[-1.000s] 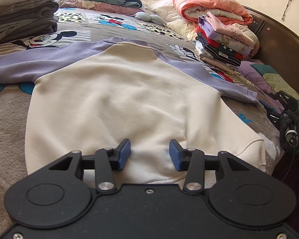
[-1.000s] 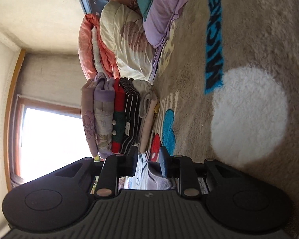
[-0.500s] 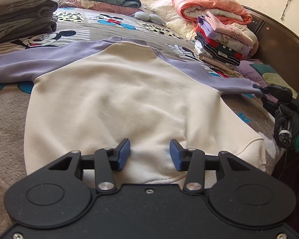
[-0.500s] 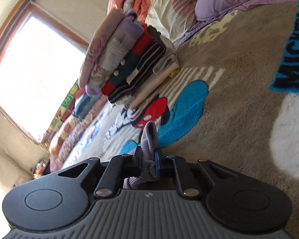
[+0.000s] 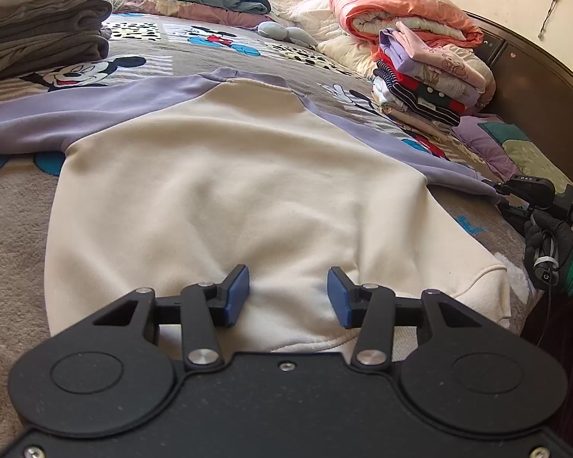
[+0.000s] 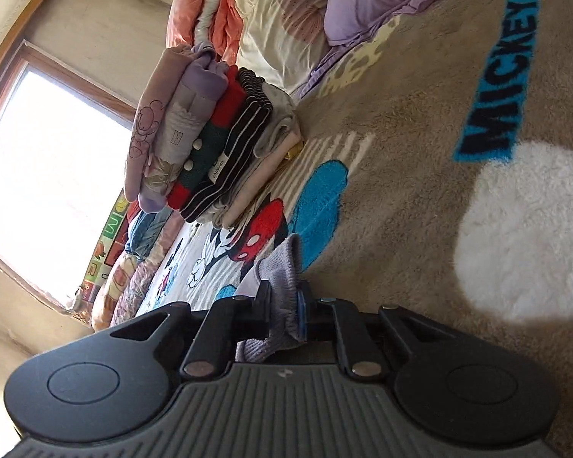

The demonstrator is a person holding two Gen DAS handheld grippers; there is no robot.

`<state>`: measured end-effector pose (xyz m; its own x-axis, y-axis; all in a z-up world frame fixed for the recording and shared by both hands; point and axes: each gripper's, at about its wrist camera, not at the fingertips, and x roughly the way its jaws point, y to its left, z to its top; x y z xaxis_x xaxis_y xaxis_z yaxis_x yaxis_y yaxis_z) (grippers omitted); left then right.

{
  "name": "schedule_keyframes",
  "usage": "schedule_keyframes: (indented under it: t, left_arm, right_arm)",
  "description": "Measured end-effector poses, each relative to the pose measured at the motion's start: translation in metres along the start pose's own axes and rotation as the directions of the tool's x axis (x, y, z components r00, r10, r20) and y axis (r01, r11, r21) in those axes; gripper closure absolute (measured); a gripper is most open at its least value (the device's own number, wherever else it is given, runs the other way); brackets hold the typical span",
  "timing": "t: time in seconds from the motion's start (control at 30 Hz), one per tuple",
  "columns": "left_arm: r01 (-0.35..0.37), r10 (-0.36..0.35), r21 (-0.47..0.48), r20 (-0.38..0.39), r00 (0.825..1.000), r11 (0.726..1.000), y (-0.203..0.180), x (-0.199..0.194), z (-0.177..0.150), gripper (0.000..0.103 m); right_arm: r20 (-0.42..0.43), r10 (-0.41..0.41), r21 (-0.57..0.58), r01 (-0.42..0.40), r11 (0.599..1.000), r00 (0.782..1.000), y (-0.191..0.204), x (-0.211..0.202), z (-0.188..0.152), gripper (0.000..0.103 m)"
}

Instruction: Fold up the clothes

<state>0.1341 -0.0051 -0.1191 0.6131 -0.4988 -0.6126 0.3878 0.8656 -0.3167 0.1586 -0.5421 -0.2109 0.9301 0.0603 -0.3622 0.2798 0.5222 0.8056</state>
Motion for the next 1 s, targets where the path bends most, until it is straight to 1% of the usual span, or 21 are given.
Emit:
schedule_keyframes:
  t: [0.03, 0.07, 0.1, 0.13, 0.2, 0.23, 0.3, 0.4, 0.43, 0.47, 0.5, 0.53, 0.57, 0.6, 0.67, 0.73, 0.8, 0.83, 0.93, 0.97, 1.0]
  left_arm:
    - [0.001, -0.001, -0.001, 0.0, 1.0, 1.0, 0.0, 0.0, 0.0, 0.057]
    - [0.001, -0.001, -0.002, 0.001, 1.0, 1.0, 0.0, -0.001, 0.0, 0.057]
    - [0.0, 0.0, -0.002, 0.001, 1.0, 1.0, 0.0, -0.001, -0.001, 0.057]
    - [-0.001, 0.001, -0.002, 0.002, 1.0, 1.0, 0.0, -0.002, -0.001, 0.057]
    - [-0.004, 0.004, 0.0, 0.003, 1.0, 1.0, -0.001, -0.003, -0.002, 0.057]
    - [-0.006, 0.006, 0.001, 0.003, 1.0, 1.0, -0.002, -0.004, -0.002, 0.057]
    - [-0.011, 0.011, 0.005, 0.006, 1.0, 1.0, -0.004, -0.006, -0.003, 0.057]
    - [-0.016, 0.016, 0.017, 0.023, 1.0, 1.0, -0.011, -0.012, -0.004, 0.057]
    - [-0.018, 0.017, 0.021, 0.029, 0.999, 1.0, -0.014, -0.014, -0.005, 0.057]
    - [-0.017, 0.016, 0.033, 0.038, 0.999, 0.999, -0.018, -0.017, -0.005, 0.057]
    - [-0.013, 0.009, 0.062, 0.053, 0.999, 0.998, -0.026, -0.022, -0.007, 0.057]
    - [-0.009, 0.002, 0.091, 0.067, 0.998, 0.996, -0.034, -0.026, -0.008, 0.057]
    - [-0.005, -0.005, 0.12, 0.082, 0.997, 0.993, -0.042, -0.031, -0.009, 0.057]
    - [-0.002, -0.014, 0.156, 0.097, 0.995, 0.988, -0.051, -0.035, -0.01, 0.057]
    - [0.013, -0.041, 0.237, 0.115, 0.993, 0.971, -0.07, -0.042, -0.015, 0.057]
    - [0.032, -0.073, 0.31, 0.124, 0.99, 0.95, -0.087, -0.047, -0.021, 0.056]
    - [0.037, -0.086, 0.371, 0.115, 0.99, 0.928, -0.099, -0.049, -0.028, 0.055]
    - [0.034, -0.083, 0.397, 0.107, 0.991, 0.917, -0.104, -0.049, -0.032, 0.055]
    - [0.007, -0.044, 0.45, 0.074, 0.996, 0.893, -0.109, -0.043, -0.044, 0.055]
    - [0.0, -0.033, 0.461, 0.063, 0.997, 0.888, -0.11, -0.041, -0.047, 0.055]
    - [-0.006, -0.023, 0.467, 0.055, 0.998, 0.884, -0.109, -0.039, -0.049, 0.055]
  right_arm:
    - [0.007, -0.009, -0.006, 0.009, 1.0, 1.0, 0.0, 0.0, -0.001, 0.087]
    - [0.029, -0.024, -0.022, 0.024, 0.999, 0.999, 0.002, -0.003, -0.001, 0.082]
    - [0.06, -0.04, -0.034, 0.042, 0.999, 0.997, 0.004, -0.007, -0.001, 0.081]
    - [0.089, -0.052, -0.042, 0.056, 0.998, 0.995, 0.006, -0.012, -0.001, 0.076]
    - [0.15, -0.082, -0.079, 0.095, 0.992, 0.985, 0.012, -0.024, -0.002, 0.071]
    - [0.166, -0.083, -0.108, 0.102, 0.989, 0.983, 0.017, -0.03, -0.004, 0.071]
    - [0.167, -0.047, -0.165, 0.075, 0.983, 0.985, 0.029, -0.044, -0.012, 0.07]
    - [0.072, 0.026, -0.222, -0.01, 0.975, 0.997, 0.05, -0.055, -0.031, 0.057]
    - [0.028, 0.052, -0.231, -0.045, 0.972, 0.998, 0.056, -0.058, -0.041, 0.051]
    - [-0.016, 0.078, -0.238, -0.08, 0.968, 0.997, 0.062, -0.061, -0.051, 0.049]
    - [-0.063, 0.104, -0.239, -0.116, 0.964, 0.993, 0.068, -0.064, -0.062, 0.049]
    - [-0.116, 0.126, -0.225, -0.149, 0.963, 0.985, 0.073, -0.065, -0.074, 0.045]
    - [-0.169, 0.141, -0.215, -0.176, 0.961, 0.975, 0.077, -0.065, -0.087, 0.041]
    - [-0.221, 0.152, -0.21, -0.2, 0.957, 0.963, 0.083, -0.066, -0.1, 0.039]
    - [-0.301, 0.152, -0.254, -0.232, 0.939, 0.941, 0.1, -0.068, -0.128, 0.037]
    - [-0.347, 0.141, -0.32, -0.258, 0.911, 0.927, 0.117, -0.072, -0.15, 0.034]
    - [-0.366, 0.117, -0.398, -0.269, 0.877, 0.923, 0.133, -0.076, -0.167, 0.031]
    - [-0.372, 0.104, -0.432, -0.271, 0.86, 0.922, 0.139, -0.077, -0.174, 0.027]
    - [-0.369, 0.028, -0.546, -0.241, 0.802, 0.929, 0.154, -0.075, -0.195, 0.026]
    - [-0.361, 0.001, -0.57, -0.222, 0.791, 0.932, 0.155, -0.074, -0.2, 0.026]
    - [-0.357, -0.014, -0.567, -0.205, 0.798, 0.934, 0.153, -0.072, -0.203, 0.027]
